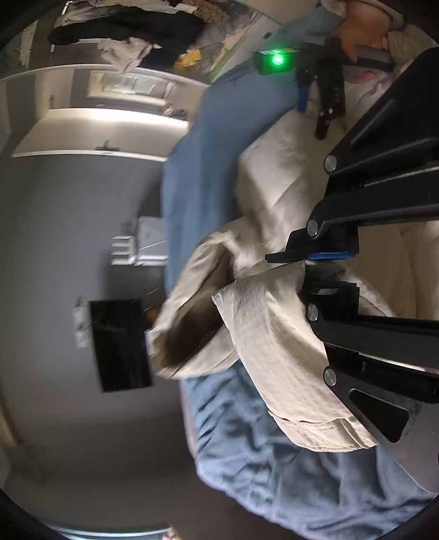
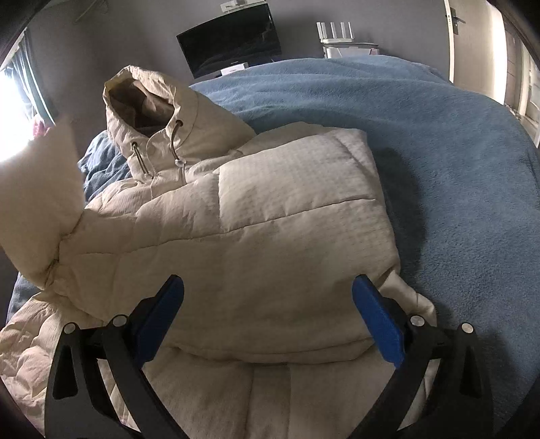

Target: Fold large clothes

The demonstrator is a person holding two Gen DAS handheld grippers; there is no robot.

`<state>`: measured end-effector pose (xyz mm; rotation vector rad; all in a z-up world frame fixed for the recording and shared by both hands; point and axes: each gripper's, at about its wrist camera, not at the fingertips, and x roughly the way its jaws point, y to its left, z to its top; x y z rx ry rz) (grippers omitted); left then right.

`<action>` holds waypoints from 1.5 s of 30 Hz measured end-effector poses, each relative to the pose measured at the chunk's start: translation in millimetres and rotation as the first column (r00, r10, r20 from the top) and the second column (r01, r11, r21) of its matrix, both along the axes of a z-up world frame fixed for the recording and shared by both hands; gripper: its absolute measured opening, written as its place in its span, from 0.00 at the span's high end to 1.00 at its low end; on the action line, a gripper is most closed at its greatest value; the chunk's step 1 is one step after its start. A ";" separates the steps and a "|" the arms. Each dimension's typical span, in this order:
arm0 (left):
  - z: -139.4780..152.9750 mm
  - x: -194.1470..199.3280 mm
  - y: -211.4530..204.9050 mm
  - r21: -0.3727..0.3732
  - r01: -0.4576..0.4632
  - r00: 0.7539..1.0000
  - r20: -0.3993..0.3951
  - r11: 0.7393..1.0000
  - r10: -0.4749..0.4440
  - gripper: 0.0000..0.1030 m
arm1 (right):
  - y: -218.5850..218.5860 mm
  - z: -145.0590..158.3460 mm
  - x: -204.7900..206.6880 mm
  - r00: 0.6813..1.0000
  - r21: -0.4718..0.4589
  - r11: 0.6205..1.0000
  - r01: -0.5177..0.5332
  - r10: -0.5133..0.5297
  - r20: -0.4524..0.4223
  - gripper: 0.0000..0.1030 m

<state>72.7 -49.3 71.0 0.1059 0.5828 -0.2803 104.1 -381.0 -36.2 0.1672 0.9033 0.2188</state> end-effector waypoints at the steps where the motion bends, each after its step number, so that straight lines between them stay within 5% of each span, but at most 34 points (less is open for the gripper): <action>1: -11.9 4.2 -6.3 0.006 0.014 0.999 -0.031 1.000 -0.014 0.92 | 0.2 -0.6 0.3 1.000 0.000 1.000 -0.001 0.001 -0.002 0.07; 10: -96.1 15.9 -30.5 0.047 0.129 0.959 -0.259 0.991 -0.113 0.81 | -2.1 -0.8 -0.5 1.000 0.012 1.000 0.004 -0.004 -0.015 0.07; 12: -98.1 9.5 -33.5 0.057 0.149 0.950 -0.284 0.987 -0.127 0.48 | -0.4 0.2 -2.4 1.000 0.012 1.000 -0.008 0.008 -0.018 0.07; 14: -84.3 -4.7 -25.9 0.090 0.134 0.968 -0.225 0.987 -0.111 0.20 | 6.9 6.4 -8.9 0.999 0.004 0.999 -0.044 0.044 -0.010 0.07; 15: -77.0 -13.8 -24.7 0.109 0.129 0.974 -0.199 0.986 -0.106 0.14 | 11.4 10.4 -12.8 0.998 -0.003 0.998 -0.066 0.066 0.000 0.07; 19: -51.4 -32.7 9.6 0.149 0.081 0.986 -0.154 0.986 -0.058 0.12 | 46.5 40.4 -33.1 0.982 -0.036 0.983 -0.179 0.181 0.051 0.07; 23: -44.9 -31.0 70.6 0.121 -0.076 0.980 -0.174 0.990 0.097 0.10 | 94.5 69.0 -41.9 0.948 -0.048 0.951 -0.307 0.310 0.070 0.07; 26: -58.7 -19.1 119.9 0.120 -0.240 0.940 -0.220 0.963 0.261 0.10 | 147.8 78.6 -47.6 0.900 -0.137 0.895 -0.424 0.434 0.048 0.07; 29: -82.6 -6.6 159.6 0.029 -0.370 0.881 -0.307 0.928 0.361 0.10 | 200.8 72.7 -54.0 0.842 -0.267 0.813 -0.518 0.539 0.008 0.07; 33: -94.7 -0.5 171.1 -0.005 -0.411 0.859 -0.338 0.912 0.386 0.10 | 245.0 52.7 -48.8 0.824 -0.392 0.752 -0.529 0.566 -0.025 0.07; 37: -98.9 3.3 163.2 0.011 -0.383 0.873 -0.322 0.924 0.366 0.10 | 267.8 36.1 -39.7 0.829 -0.478 0.723 -0.498 0.559 -0.018 0.09; 39: -106.7 4.9 157.7 0.029 -0.362 0.875 -0.334 0.932 0.350 0.10 | 274.4 27.6 -38.1 0.825 -0.502 0.711 -0.493 0.566 -0.009 0.21; 41: -113.6 5.3 154.9 0.045 -0.350 0.872 -0.349 0.936 0.343 0.13 | 274.1 22.2 -36.7 0.837 -0.519 0.714 -0.469 0.546 -0.005 0.45; 45: -116.6 5.7 145.3 0.043 -0.306 0.891 -0.339 0.951 0.302 0.16 | 248.2 36.3 -37.7 0.870 -0.443 0.798 -0.409 0.488 0.076 0.69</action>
